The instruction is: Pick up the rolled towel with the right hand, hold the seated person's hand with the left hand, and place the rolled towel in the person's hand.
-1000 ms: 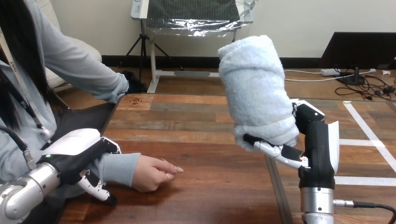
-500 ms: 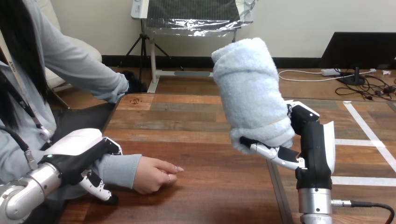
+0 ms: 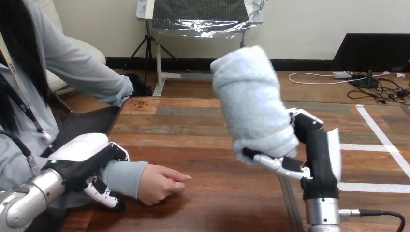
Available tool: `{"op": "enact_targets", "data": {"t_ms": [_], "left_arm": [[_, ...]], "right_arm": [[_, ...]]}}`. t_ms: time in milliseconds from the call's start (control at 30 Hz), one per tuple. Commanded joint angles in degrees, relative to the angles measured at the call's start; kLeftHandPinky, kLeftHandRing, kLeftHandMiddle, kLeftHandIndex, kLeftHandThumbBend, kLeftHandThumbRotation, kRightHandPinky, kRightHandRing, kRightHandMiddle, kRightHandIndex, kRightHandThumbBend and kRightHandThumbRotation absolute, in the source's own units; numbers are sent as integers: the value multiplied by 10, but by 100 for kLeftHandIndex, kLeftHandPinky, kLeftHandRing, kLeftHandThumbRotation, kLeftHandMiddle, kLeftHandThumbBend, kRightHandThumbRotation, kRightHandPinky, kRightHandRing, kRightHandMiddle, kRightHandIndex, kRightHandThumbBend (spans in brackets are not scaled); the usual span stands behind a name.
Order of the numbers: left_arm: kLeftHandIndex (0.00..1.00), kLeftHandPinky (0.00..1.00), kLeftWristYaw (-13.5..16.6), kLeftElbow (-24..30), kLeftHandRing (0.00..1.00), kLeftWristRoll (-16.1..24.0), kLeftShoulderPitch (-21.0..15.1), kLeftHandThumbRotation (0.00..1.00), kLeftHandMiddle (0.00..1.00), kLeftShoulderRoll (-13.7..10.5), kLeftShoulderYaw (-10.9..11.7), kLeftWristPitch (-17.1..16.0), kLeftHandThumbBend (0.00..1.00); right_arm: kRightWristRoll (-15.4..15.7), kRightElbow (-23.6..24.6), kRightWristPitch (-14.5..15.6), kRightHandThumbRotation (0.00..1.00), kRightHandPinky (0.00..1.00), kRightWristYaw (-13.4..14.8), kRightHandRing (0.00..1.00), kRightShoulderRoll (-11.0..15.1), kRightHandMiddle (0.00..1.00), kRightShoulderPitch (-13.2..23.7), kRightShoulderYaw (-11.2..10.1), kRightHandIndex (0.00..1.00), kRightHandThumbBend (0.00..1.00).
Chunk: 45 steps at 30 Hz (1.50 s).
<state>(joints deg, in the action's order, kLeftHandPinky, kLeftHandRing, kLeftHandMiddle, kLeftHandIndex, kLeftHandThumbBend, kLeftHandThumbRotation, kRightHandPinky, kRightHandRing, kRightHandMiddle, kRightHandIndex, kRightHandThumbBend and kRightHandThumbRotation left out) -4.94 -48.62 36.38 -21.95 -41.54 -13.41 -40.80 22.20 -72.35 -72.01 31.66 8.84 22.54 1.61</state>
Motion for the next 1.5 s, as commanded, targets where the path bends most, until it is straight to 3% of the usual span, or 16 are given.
{"op": "enact_targets", "data": {"t_ms": [0, 367, 567, 967, 1467], "left_arm": [[43, 32, 21, 23, 37, -23, -63, 0, 43, 12, 7, -26, 83], [42, 31, 17, 39, 36, -21, -81, 0, 42, 10, 10, -28, 81], [41, 30, 12, 38, 35, -26, -95, 0, 41, 12, 11, -32, 79], [42, 28, -18, 64, 34, -35, -112, 0, 41, 12, 14, -14, 77], [41, 28, -26, 74, 33, -48, -139, 0, 40, 21, 17, -21, 78]], "right_arm": [[1, 23, -2, 0, 31, 2, 38, -3, 46, 23, 3, 45, 76], [10, 23, 12, 0, 32, 1, 38, -8, 46, 18, 10, 45, 75], [24, 27, 18, 0, 32, 15, 38, -9, 47, 16, 16, 46, 75], [33, 28, 16, 0, 32, 17, 38, -10, 46, 14, 26, 46, 75], [59, 26, 22, 0, 32, 36, 37, -6, 46, 11, 43, 45, 76]]}}
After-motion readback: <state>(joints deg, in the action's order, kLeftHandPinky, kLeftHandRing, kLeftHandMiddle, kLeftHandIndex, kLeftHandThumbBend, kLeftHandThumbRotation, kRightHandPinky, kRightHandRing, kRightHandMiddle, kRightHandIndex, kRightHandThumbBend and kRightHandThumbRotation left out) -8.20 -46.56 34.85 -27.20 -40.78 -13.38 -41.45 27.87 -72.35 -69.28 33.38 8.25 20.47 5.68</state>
